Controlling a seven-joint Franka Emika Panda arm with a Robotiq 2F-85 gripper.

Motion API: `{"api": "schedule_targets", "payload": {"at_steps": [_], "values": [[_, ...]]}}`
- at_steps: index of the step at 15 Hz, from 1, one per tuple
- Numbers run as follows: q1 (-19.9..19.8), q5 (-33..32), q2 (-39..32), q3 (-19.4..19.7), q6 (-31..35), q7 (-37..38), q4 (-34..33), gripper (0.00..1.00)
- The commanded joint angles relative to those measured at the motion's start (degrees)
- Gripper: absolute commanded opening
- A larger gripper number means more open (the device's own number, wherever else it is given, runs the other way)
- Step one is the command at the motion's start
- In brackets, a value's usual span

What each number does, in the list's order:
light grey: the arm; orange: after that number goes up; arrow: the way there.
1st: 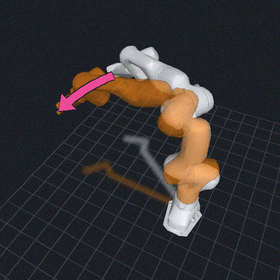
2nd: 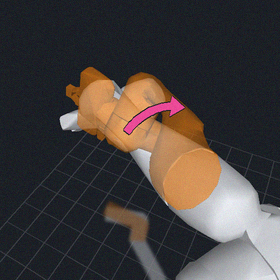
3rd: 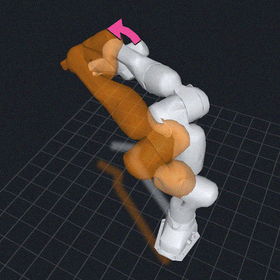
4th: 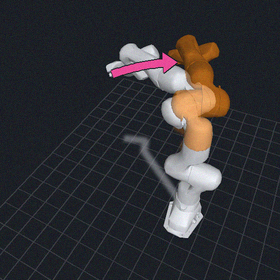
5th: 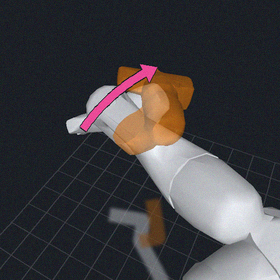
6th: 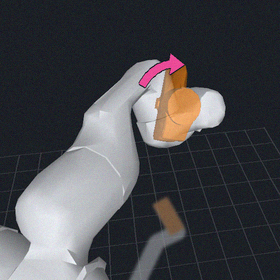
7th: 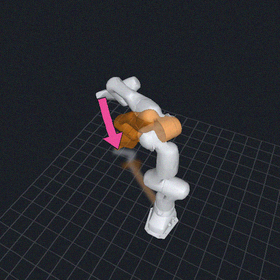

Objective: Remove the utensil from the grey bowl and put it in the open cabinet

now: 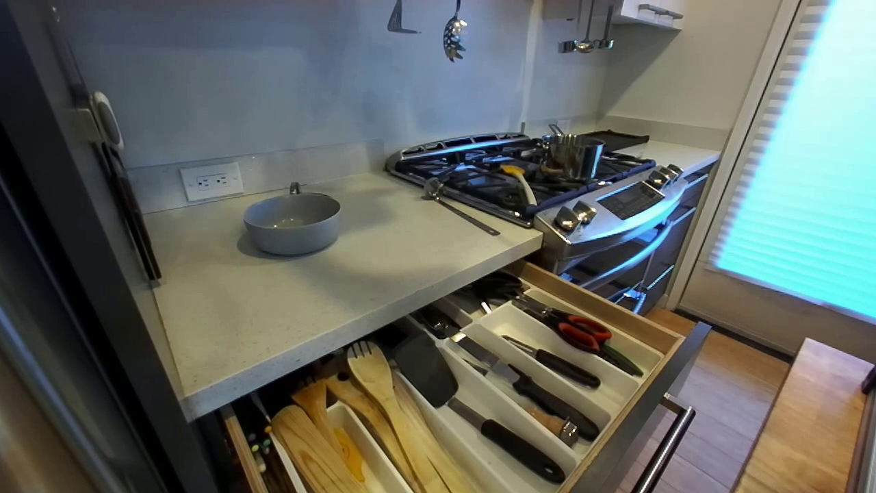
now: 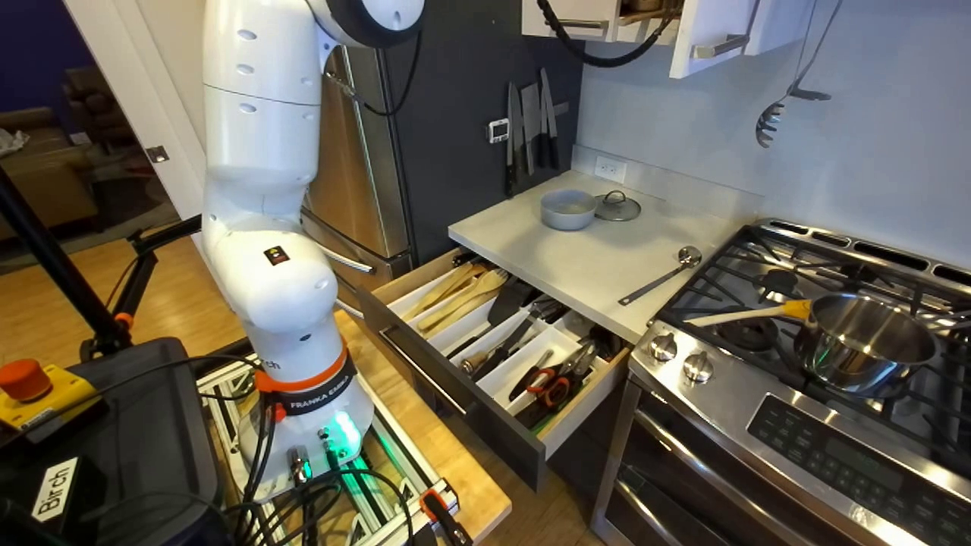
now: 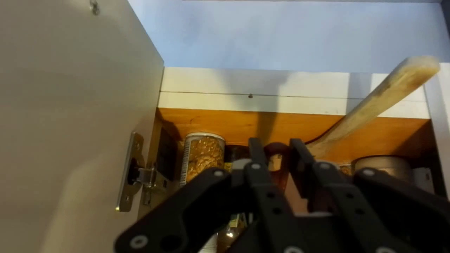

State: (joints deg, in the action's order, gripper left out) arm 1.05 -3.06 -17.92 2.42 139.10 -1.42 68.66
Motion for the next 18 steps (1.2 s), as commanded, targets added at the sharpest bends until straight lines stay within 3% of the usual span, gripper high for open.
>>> {"api": "schedule_targets", "payload": {"at_steps": [1,11,12,14,16,18], "values": [[-0.73,0.32,-8.59,-1.31,-5.78,-2.50,-13.75,0.06],[1.73,-0.52,-25.47,-0.68,-15.46,-0.71,-38.76,0.06],[1.62,-0.80,-25.58,-0.92,-15.64,-0.94,-38.88,0.48],[1.61,-1.11,-27.33,-0.53,-16.73,-0.79,-42.08,0.56],[1.65,-1.10,-26.71,-0.06,-16.00,-0.58,-41.14,0.71],[1.45,-1.04,-29.06,-0.17,-17.98,-0.63,-46.25,0.87]]}}
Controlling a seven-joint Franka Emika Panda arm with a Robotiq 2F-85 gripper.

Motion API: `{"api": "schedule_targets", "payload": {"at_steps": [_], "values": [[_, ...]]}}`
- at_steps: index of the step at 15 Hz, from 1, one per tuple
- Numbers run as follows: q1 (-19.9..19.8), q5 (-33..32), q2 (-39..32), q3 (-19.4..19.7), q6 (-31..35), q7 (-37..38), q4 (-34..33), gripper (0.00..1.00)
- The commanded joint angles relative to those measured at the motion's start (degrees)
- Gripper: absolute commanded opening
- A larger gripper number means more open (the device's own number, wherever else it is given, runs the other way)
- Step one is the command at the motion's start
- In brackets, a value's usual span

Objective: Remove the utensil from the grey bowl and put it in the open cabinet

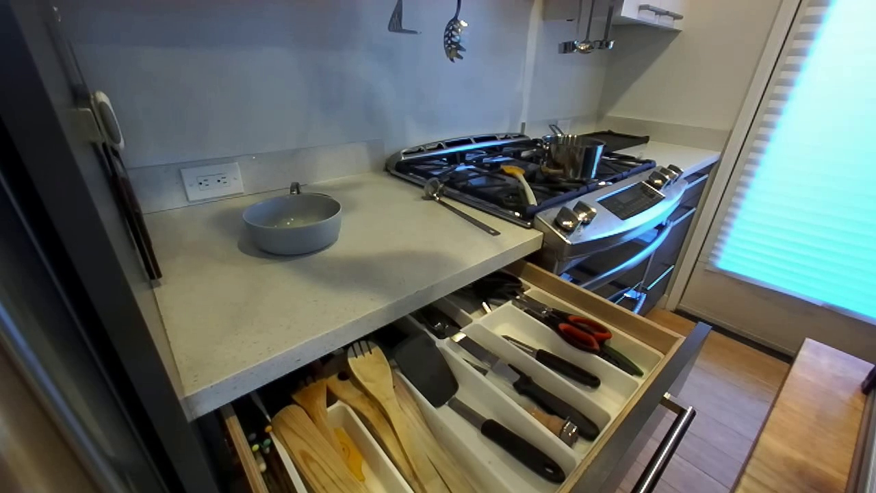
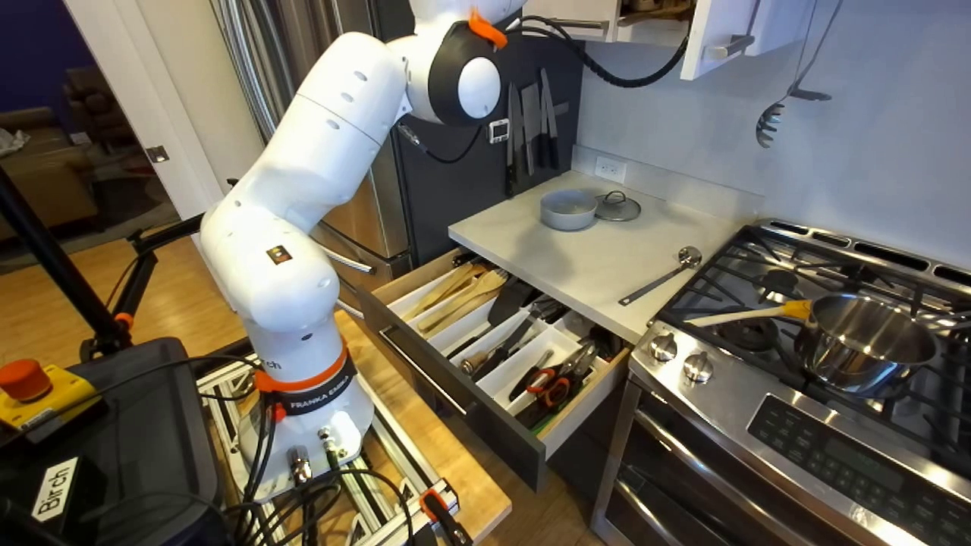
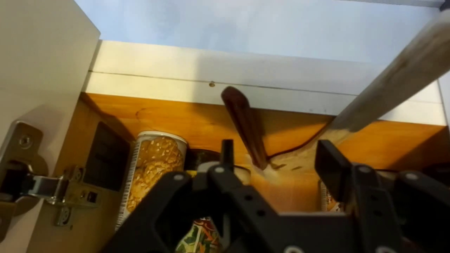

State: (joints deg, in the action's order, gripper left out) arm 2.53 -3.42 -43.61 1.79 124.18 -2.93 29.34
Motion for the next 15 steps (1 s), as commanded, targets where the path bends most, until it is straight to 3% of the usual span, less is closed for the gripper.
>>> {"api": "schedule_targets", "payload": {"at_steps": [1,2,3,7,9,15], "values": [[0.10,-0.91,-3.35,0.68,-3.65,0.75,-7.88,0.94],[0.37,-1.39,-3.35,1.08,-4.03,0.69,-8.85,0.99],[1.23,-2.68,0.40,2.12,-1.76,1.34,-3.34,1.00],[4.88,-7.09,3.25,4.81,-5.19,3.70,-3.78,1.00],[7.33,-8.89,4.70,5.29,-9.07,4.45,-3.37,1.00],[14.19,-10.59,8.70,4.66,-30.15,9.28,-2.54,1.00]]}}
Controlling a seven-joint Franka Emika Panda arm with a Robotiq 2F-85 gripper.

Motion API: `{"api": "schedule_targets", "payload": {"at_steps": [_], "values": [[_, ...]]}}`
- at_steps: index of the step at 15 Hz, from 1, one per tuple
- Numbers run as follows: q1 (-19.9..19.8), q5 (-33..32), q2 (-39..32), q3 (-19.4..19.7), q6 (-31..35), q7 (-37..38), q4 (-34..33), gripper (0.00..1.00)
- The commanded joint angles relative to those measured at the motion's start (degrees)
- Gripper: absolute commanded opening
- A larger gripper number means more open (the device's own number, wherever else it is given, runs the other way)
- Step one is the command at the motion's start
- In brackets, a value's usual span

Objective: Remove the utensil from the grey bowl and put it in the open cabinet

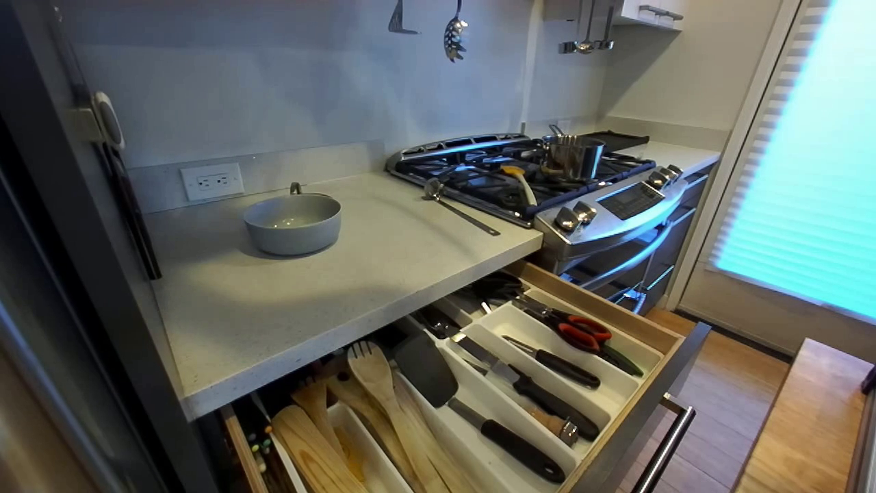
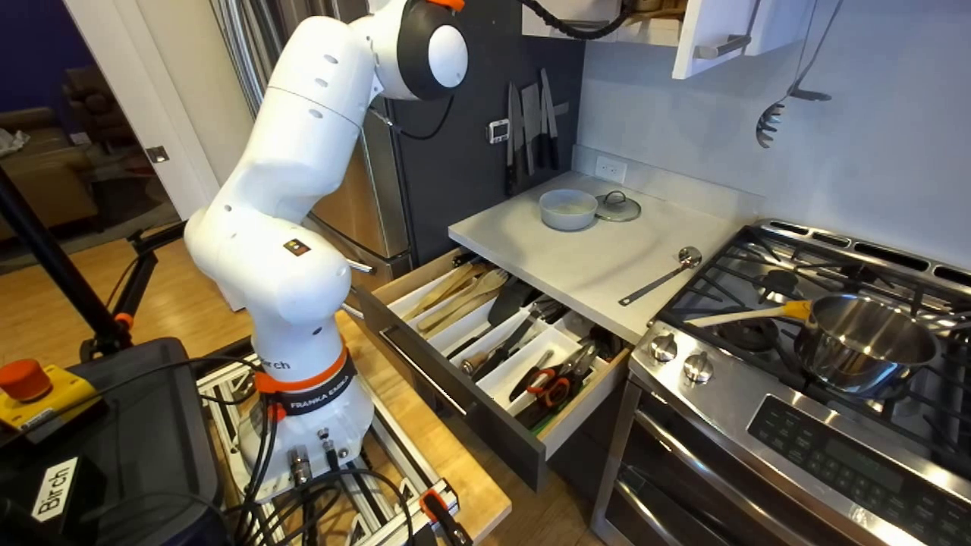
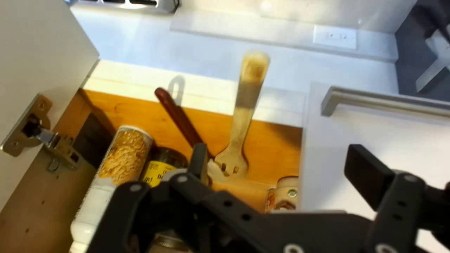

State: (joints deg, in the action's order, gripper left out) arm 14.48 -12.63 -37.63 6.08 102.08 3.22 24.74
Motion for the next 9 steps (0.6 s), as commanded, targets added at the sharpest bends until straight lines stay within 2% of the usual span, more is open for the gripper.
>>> {"api": "schedule_targets", "payload": {"at_steps": [1,4,7,8,9], "values": [[2.65,-1.24,3.14,0.13,-10.93,3.88,1.94,1.00],[2.27,1.96,3.41,-2.36,-16.38,4.87,1.57,1.00],[1.06,6.35,2.66,-5.65,-14.84,3.62,0.72,1.00],[2.04,3.54,2.53,-3.87,-14.60,3.54,0.64,1.00],[2.05,3.73,2.52,-4.12,-14.55,3.53,0.66,1.00]]}}
